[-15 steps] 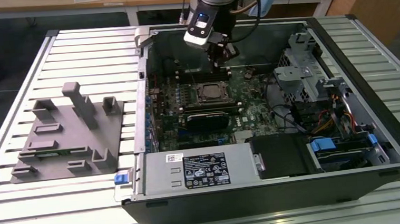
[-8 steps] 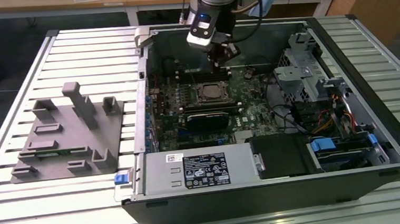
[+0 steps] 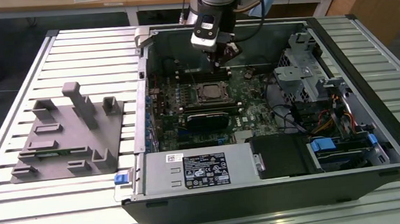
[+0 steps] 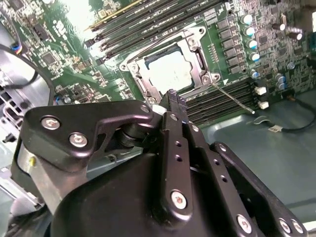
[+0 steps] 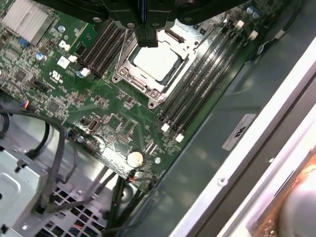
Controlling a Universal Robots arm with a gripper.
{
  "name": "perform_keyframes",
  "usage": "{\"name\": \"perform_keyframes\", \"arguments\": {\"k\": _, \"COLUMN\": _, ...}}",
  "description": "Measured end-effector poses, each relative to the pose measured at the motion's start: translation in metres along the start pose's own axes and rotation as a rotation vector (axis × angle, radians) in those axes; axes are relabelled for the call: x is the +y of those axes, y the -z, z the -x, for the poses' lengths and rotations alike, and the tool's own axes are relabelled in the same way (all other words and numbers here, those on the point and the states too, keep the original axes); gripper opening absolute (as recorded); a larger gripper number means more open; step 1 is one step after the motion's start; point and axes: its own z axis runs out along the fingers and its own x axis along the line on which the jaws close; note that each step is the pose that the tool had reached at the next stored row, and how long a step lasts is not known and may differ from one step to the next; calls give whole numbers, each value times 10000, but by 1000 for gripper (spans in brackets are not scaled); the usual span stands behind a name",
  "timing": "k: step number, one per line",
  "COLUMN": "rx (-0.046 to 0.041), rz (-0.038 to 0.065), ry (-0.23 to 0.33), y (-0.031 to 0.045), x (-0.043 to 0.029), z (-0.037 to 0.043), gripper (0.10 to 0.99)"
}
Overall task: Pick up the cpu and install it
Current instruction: 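Install the first cpu locking lever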
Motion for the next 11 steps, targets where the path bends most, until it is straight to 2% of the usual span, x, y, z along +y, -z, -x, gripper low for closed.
{"name": "perform_keyframes", "arguments": {"k": 11, "rx": 36, "rz": 16, "ry": 1159, "y": 0, "x": -2, "z": 3, "gripper": 106}}
